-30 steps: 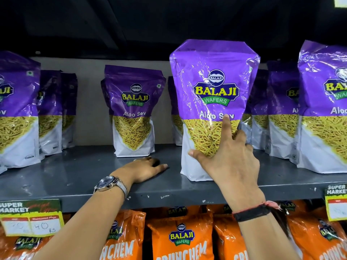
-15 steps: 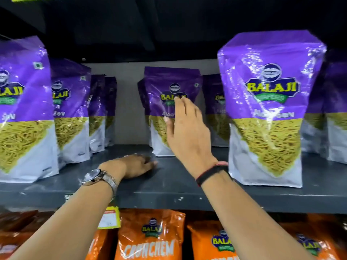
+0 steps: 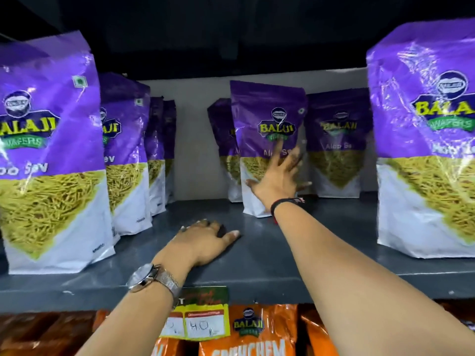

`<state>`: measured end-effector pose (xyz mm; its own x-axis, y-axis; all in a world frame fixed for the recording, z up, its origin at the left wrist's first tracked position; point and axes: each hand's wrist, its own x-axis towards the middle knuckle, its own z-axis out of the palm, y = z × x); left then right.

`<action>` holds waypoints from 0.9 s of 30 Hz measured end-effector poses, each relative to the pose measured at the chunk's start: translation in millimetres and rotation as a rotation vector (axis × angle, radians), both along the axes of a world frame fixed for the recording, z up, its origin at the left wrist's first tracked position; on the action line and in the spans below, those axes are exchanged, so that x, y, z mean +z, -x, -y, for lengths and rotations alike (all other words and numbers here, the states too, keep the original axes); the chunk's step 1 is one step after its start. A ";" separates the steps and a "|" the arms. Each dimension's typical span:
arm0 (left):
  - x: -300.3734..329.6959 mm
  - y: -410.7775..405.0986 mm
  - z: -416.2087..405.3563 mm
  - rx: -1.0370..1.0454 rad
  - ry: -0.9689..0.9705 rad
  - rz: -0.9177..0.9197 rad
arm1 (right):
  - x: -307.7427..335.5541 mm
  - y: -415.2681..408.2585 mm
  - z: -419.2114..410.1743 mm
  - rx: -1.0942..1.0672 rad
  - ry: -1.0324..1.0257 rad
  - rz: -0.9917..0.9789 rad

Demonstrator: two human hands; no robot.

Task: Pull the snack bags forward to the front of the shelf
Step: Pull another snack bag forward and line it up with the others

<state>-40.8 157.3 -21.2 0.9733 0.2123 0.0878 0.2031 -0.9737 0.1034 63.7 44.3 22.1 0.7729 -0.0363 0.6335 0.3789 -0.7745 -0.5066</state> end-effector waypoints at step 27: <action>7.3 12.9 6.9 0.028 0.061 -0.003 | -0.8 19.8 8.0 0.140 -0.018 -0.077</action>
